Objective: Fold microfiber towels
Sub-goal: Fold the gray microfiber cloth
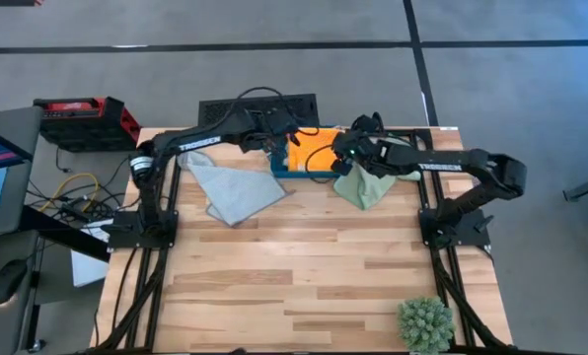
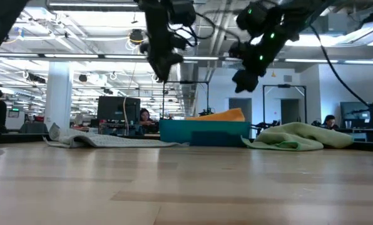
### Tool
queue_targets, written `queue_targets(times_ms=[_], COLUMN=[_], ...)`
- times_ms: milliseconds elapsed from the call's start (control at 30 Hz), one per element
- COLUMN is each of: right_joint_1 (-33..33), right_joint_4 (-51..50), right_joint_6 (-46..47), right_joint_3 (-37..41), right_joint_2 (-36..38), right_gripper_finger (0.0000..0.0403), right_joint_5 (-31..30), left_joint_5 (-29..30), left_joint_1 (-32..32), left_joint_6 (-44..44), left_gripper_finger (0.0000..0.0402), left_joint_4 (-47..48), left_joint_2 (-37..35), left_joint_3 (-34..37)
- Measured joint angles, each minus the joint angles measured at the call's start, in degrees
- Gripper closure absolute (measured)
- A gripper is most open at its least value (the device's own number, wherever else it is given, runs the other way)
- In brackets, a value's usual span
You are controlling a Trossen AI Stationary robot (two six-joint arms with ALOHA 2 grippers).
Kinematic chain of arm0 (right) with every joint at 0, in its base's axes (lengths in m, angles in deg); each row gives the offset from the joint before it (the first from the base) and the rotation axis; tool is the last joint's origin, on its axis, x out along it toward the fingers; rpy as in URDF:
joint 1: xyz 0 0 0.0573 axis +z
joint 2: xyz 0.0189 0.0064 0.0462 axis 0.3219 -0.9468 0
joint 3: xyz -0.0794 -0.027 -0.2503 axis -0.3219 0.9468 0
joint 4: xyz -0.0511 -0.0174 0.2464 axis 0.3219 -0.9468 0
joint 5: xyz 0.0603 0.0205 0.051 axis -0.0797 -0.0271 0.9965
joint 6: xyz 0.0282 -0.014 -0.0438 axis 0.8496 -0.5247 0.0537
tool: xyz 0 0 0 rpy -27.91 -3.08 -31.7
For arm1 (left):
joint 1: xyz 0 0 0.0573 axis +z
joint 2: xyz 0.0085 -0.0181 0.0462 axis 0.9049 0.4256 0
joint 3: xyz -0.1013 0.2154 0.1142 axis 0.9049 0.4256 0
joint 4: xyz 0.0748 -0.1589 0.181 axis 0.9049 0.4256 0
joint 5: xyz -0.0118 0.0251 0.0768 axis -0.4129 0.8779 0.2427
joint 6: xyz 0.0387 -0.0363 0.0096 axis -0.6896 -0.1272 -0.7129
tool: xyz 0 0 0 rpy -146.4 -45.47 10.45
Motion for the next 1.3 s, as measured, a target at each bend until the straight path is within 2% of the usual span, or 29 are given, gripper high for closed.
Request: queue_targets(times_ms=[133, 300, 500, 633, 833, 933, 1100, 1300], right_joint_1=[4.58, 10.40, 15.35, 17.66, 19.99, 20.73, 20.99, 21.06], right_joint_4=[-2.00, -3.97, -6.98, -7.15, -7.05, -6.70, -6.46, -6.60], right_joint_6=[0.48, 0.87, -2.88, -2.22, -2.09, -0.87, 2.01, 3.90], right_joint_3=[-0.04, -0.04, -0.04, 0.00, 0.00, 0.00, -0.02, -0.02], right_joint_2=[3.55, 5.72, 4.38, 2.20, 0.31, 0.31, 0.70, 0.68], right_gripper_finger=[0.0180, 0.0182, 0.0182, 0.0182, 0.0182, 0.0182, 0.0182, 0.0182], right_joint_5=[3.39, 10.35, 22.02, 23.10, 23.10, 23.08, 23.08, 23.07], left_joint_5=[-1.67, -5.10, -5.99, -11.43, -11.39, -11.42, -11.39, -11.17], left_joint_1=[-1.99, -6.19, -14.12, -17.81, -19.89, -19.92, -19.94, -19.92], left_joint_6=[7.20, 15.09, 19.81, 26.82, 33.38, 33.82, 31.02, 29.68], left_gripper_finger=[0.0236, 0.0236, 0.0236, 0.0236, 0.0236, 0.0236, 0.0236, 0.0236], left_joint_4=[9.26, 21.70, 24.52, 24.42, 16.88, 9.09, 0.51, -3.97], left_joint_2=[-2.82, -2.92, -2.92, -3.04, -2.89, -2.93, -2.93, -2.93], left_joint_3=[-0.02, 0.05, 4.39, 10.18, 24.32, 29.13, 33.09, 36.27])
